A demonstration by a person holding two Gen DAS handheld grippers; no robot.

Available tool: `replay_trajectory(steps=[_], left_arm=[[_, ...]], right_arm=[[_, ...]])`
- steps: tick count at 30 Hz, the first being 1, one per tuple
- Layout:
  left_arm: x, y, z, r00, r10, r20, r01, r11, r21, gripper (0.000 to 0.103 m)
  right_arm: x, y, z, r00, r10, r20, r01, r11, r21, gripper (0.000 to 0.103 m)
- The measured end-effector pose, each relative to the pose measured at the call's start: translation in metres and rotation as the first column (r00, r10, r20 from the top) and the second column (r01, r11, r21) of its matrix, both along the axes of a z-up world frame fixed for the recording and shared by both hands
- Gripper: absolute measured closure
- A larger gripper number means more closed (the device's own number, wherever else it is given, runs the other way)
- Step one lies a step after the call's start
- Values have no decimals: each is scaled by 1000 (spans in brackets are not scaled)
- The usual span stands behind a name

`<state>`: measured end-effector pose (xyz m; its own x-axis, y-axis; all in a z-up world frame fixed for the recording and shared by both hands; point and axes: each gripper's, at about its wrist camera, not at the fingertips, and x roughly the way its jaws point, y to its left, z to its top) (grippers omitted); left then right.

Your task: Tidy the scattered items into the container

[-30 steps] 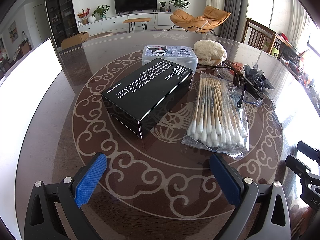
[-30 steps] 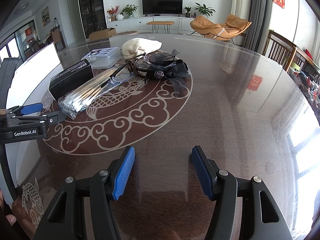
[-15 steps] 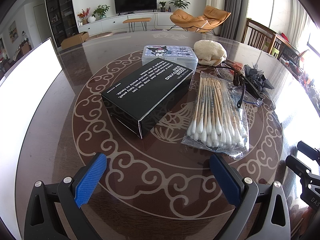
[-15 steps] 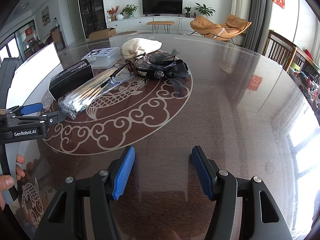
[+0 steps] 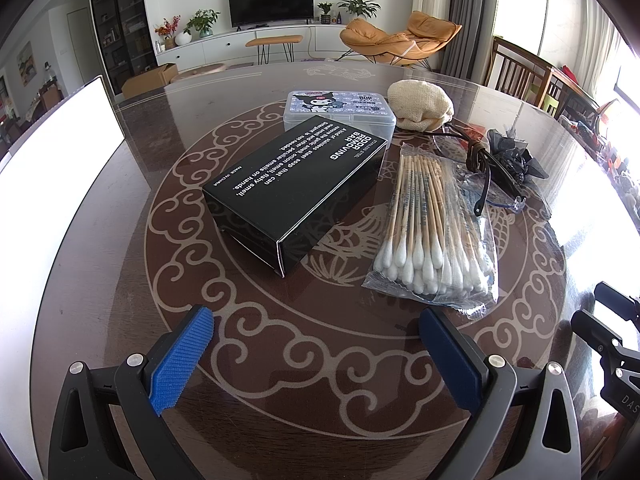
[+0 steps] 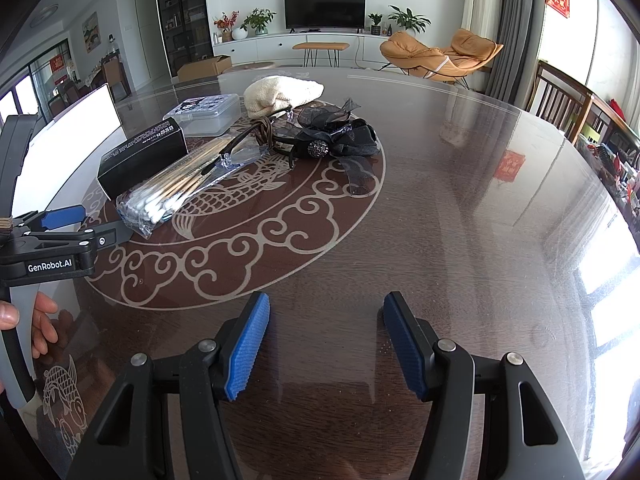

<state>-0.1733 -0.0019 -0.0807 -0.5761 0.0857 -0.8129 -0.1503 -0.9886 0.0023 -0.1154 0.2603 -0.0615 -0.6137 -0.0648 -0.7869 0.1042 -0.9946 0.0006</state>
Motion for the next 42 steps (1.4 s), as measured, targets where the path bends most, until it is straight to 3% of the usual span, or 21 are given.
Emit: replay_trajectory(steps=[37,42], left_arm=[[0,0,0,1000,1,0,-1,1000,0,0],[15,-13,5,999,-41,7,41,999,-11,0]], right_arm=[[0,0,0,1000,0,0,0,1000,0,42],[0,0,0,1000,0,0,0,1000,0,42]])
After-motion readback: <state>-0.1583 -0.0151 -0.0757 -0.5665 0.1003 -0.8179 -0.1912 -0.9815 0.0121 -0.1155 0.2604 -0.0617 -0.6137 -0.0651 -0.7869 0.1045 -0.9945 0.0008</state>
